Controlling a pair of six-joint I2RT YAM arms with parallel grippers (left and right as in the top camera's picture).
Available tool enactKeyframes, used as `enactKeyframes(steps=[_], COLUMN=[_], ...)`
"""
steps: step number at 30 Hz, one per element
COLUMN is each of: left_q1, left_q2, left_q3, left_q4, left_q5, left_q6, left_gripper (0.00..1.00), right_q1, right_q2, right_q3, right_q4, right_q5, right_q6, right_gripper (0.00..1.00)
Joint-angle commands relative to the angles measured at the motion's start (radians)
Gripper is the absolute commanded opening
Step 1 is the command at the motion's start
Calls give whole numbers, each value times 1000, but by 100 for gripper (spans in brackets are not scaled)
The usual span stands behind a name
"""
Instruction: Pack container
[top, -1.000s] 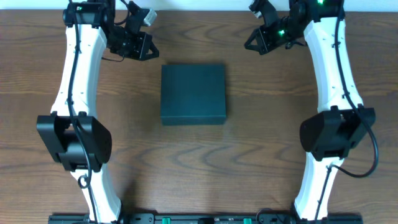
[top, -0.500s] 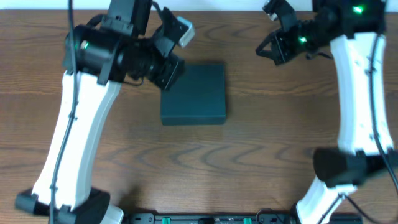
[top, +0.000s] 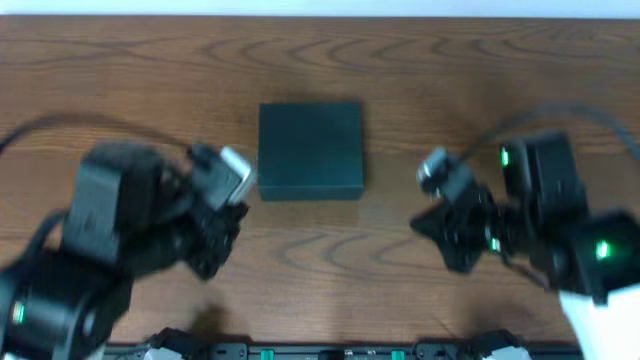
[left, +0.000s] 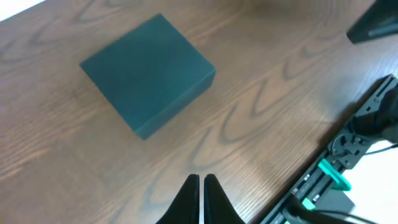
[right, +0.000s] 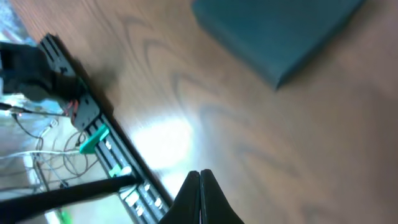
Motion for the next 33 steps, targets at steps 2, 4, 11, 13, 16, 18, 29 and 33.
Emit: enactKeyframes(steps=[2,4,11,13,16,18,29,33], left_q1=[1,1,1,1,1,1,0,10], left_q2=[-142,-183,-196,-196,-196,-196,-201,-239], left_q3=[-175,-225,-253,-253,-253,-253,-253,-253], left_q4=[68,90,74,74,74,74,74,39], left_q5=[0,0,-3,-3,-3,-3,-3,-73], left_q6=[-71,-108,-142,-142,-142,-142,-142,-118], left_gripper=[6,66,95,95,95,95,95,96], right_q1=[13,13,13,13,13,13,13,13], right_q2=[-165,-219,-278,-278,-278,-278,-278,-278], right_q3=[-166,-203,-225,-225,-225,-225,-225,-225], right_q4=[27,29,29,29,28,29,28,29], right_q5=[5,6,5,6,5,6,5,5], right_q6=[135,175,267,267,267,267,267,267], right_gripper=[10,67,99,99,99,99,99,99])
